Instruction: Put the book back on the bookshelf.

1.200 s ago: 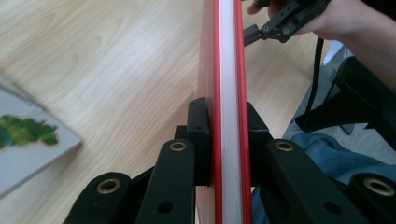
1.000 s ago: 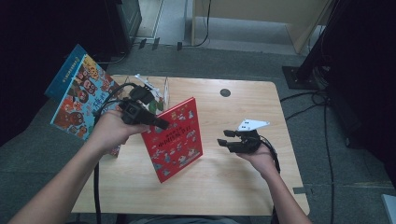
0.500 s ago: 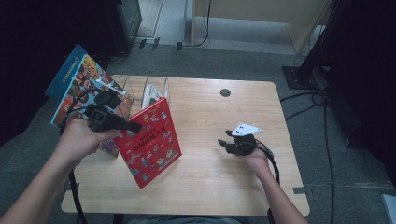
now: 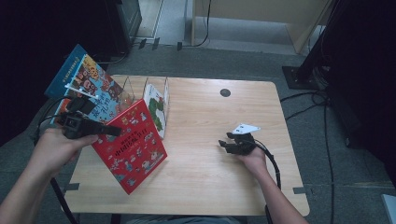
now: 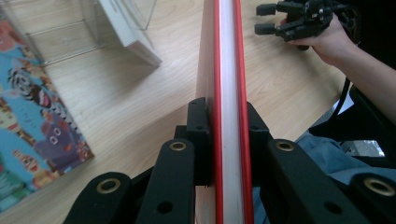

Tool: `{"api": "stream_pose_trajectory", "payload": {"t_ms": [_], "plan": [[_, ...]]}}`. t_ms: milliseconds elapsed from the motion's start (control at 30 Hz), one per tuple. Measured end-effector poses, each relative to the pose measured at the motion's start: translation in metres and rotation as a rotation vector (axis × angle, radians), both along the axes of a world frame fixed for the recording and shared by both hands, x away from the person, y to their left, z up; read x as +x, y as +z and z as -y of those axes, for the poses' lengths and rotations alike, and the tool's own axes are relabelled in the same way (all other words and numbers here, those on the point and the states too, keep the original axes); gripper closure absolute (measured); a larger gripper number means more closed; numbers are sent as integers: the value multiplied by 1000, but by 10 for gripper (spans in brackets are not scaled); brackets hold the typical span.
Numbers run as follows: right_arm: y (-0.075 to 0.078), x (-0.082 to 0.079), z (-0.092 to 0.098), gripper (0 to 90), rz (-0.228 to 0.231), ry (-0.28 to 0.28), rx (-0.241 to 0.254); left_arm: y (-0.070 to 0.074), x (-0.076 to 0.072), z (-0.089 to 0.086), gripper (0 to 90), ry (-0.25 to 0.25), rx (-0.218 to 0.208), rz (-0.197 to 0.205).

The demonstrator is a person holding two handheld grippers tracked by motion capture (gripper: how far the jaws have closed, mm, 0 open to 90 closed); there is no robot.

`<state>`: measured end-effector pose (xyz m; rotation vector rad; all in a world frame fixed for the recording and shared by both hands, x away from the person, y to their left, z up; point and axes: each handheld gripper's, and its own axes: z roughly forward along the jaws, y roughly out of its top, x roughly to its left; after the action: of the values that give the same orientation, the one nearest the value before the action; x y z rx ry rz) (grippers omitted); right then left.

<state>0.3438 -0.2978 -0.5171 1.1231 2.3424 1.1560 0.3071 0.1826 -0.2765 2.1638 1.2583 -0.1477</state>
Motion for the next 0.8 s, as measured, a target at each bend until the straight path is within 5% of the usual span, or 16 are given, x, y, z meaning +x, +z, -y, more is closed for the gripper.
{"api": "stream_pose_trajectory", "payload": {"t_ms": [467, 800], "plan": [[-5, -1, -6, 400, 19, 33, -47, -3, 1, -40, 798, 118, -14, -15], [-5, -1, -6, 399, 19, 32, -47, -4, 21, -55, 797, 201, -11, -25]]}}
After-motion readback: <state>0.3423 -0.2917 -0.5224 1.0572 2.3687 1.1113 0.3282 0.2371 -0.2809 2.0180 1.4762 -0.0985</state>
